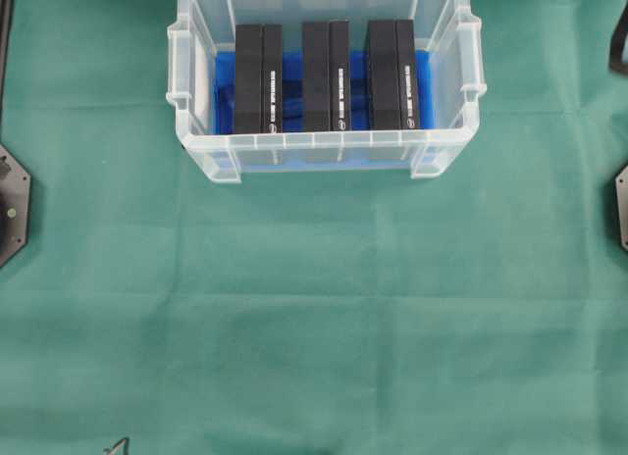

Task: Take the box out of the case with both arms.
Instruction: 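Raise both grippers from the rest pose toward the case, then open both grippers and move them above the left and right box pairs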

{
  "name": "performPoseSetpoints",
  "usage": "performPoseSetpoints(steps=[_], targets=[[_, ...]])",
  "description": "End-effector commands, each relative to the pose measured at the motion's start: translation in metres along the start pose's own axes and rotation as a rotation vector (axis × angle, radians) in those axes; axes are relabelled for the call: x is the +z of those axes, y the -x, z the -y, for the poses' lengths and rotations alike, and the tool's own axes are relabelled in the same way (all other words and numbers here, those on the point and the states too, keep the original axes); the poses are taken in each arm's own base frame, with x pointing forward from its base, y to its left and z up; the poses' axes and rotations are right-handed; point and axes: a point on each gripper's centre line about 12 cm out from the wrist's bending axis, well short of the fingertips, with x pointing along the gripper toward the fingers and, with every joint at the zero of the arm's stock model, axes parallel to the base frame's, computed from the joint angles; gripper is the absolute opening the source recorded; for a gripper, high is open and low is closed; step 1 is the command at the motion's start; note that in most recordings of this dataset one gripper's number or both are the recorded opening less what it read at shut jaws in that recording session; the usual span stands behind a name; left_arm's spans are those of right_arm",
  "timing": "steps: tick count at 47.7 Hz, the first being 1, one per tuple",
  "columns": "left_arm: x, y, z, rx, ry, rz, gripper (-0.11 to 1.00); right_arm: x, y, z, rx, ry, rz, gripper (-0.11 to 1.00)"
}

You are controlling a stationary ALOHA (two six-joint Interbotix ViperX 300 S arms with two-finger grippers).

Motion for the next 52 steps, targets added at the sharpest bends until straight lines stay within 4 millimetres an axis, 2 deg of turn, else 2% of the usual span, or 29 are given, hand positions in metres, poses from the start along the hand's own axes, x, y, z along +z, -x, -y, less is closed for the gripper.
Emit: performPoseSetpoints(steps=[1, 9, 15, 33, 42, 52], targets=[[0.003, 0.005, 0.001, 0.010, 0.180, 0.009, 0.01, 0.004, 0.006, -0.001, 0.009, -0.190, 0.027, 0.00], [0.002, 0.003, 0.000, 0.046, 0.530, -0.003, 0.01, 0.006, 0.006, 0.000, 0.013, -0.533, 0.041, 0.00], [0.004, -0.001, 0.003, 0.078, 0.607, -0.010, 0.01, 0.007, 0.006, 0.001, 0.012, -0.697, 0.052, 0.00], [0.005, -0.002, -0.003, 0.132, 0.600, -0.012, 0.01, 0.016, 0.007, 0.007, -0.002, -0.737, 0.121, 0.00], [0.023, -0.002, -0.014, 0.146, 0.569, 0.019, 0.01, 0.036, 0.003, 0.024, -0.036, -0.749, 0.155, 0.00], [0.046, -0.003, -0.030, 0.183, 0.572, 0.044, 0.01, 0.062, -0.003, 0.051, -0.076, -0.731, 0.158, 0.00]])
